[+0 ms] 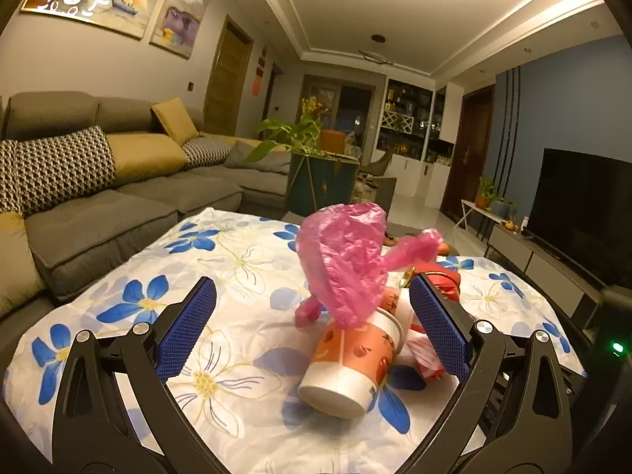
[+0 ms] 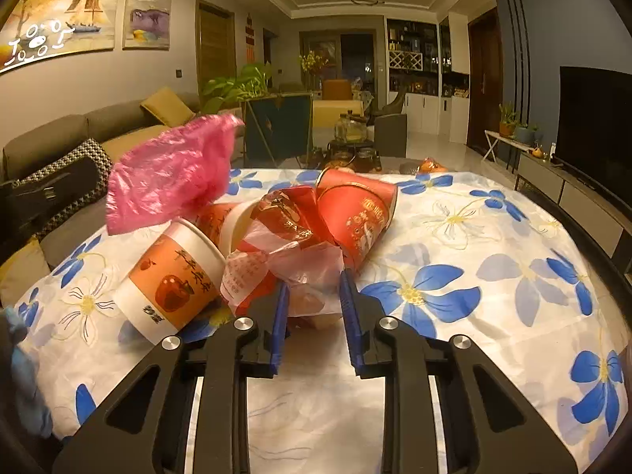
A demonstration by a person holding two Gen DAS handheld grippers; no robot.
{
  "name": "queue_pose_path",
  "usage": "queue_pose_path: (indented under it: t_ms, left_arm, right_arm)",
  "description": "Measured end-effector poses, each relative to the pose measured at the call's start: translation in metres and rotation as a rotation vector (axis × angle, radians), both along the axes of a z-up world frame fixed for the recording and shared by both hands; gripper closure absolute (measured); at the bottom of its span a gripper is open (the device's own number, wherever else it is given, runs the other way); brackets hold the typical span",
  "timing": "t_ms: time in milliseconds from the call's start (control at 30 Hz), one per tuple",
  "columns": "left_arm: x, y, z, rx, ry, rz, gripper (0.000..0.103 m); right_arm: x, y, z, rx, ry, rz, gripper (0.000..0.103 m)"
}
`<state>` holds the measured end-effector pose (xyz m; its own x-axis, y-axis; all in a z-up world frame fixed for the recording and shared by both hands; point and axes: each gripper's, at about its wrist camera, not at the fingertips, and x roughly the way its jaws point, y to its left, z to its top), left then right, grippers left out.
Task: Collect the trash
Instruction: 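Grasp the pink bag with the left tool while the right tool grasps the red-and-white wrapper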
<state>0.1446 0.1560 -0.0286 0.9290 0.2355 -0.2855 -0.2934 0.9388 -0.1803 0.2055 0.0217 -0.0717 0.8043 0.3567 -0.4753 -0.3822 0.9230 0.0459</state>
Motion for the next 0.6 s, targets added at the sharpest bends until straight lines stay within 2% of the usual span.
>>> queue_pose_path:
  t_ms: [233,333,400,433,500,533,600]
  left_arm:
    - [0.024,0.013,-0.003,-0.084,0.039,-0.042,0.008]
    - [0.034,0.01,-0.004,-0.067,0.054,-0.051,0.015]
    - [0.042,0.007,-0.007,-0.06,0.078,-0.068,0.032]
    - [0.045,0.005,-0.009,-0.063,0.089,-0.075,0.037]
    - [0.05,0.005,-0.014,-0.089,0.115,-0.099,0.059]
    - [0.051,0.005,-0.016,-0.098,0.123,-0.106,0.065]
    - [0.052,0.002,-0.019,-0.106,0.133,-0.119,0.086]
  right_arm:
    - [-0.024,-0.025,0.012,0.015,-0.066,-0.03,0.08]
    - [-0.033,-0.038,0.016,0.029,-0.078,-0.049,0.08]
    - [-0.036,-0.044,0.017,0.033,-0.083,-0.058,0.08]
    - [-0.038,-0.047,0.017,0.035,-0.087,-0.062,0.08]
    - [-0.041,-0.053,0.018,0.039,-0.09,-0.07,0.08]
    - [-0.042,-0.056,0.019,0.041,-0.093,-0.073,0.08]
    - [-0.044,-0.06,0.022,0.043,-0.1,-0.079,0.08]
